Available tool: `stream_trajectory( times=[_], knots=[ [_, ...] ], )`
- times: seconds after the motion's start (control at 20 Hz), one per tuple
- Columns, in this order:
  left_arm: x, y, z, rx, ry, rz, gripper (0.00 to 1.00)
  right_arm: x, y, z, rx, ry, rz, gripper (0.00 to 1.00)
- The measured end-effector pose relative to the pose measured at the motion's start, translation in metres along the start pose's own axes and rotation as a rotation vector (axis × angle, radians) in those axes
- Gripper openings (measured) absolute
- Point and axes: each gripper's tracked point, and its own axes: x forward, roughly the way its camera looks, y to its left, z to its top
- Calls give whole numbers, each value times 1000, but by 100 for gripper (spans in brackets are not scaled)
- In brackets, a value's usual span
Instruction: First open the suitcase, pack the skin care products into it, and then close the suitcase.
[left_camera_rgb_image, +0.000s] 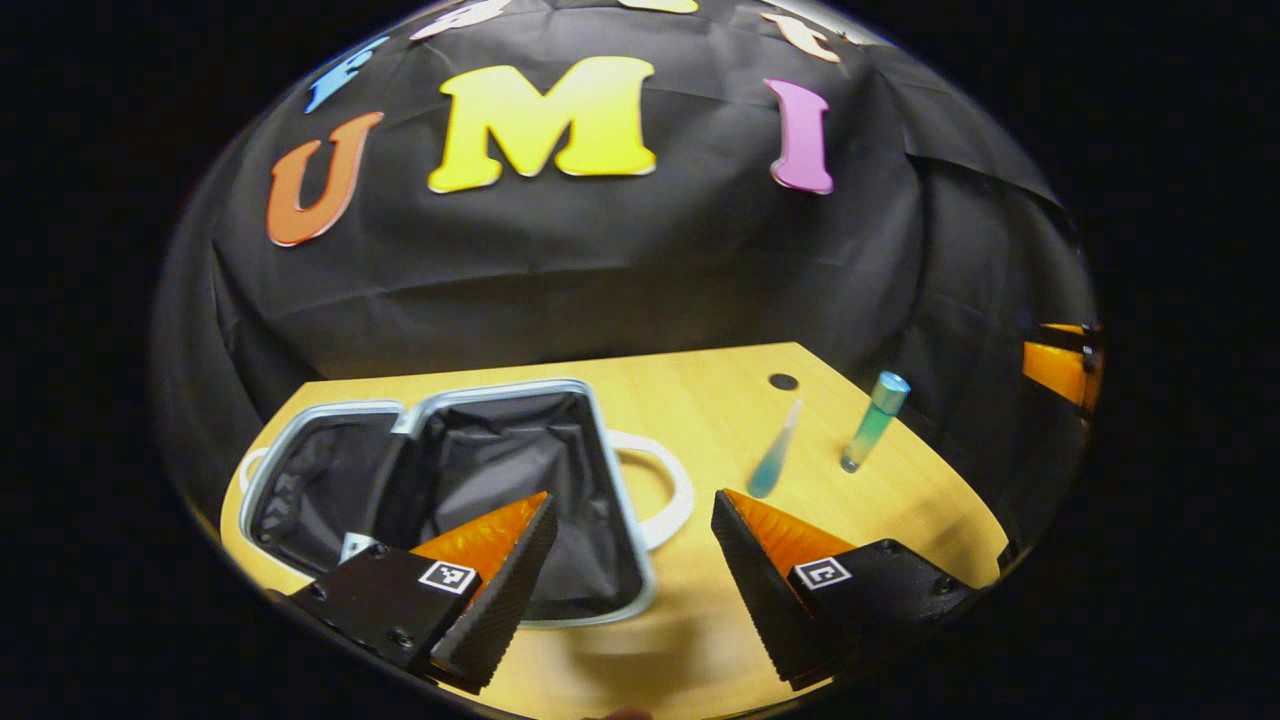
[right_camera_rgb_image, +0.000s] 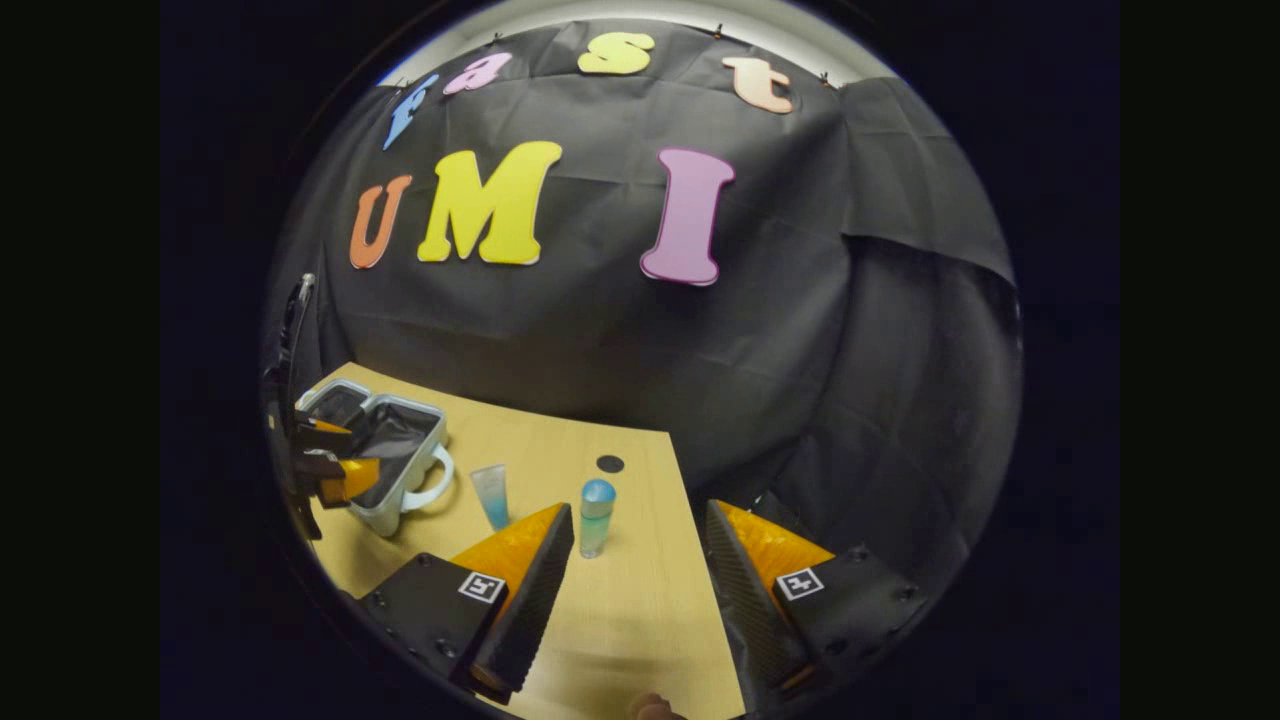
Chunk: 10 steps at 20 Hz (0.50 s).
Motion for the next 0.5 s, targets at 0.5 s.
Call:
stream_trajectory(
  times=[0.5],
  knots=[
    [113, -101, -31, 102, 99, -84, 99, 37, -33, -50, -9, 101, 17, 80]
  ],
)
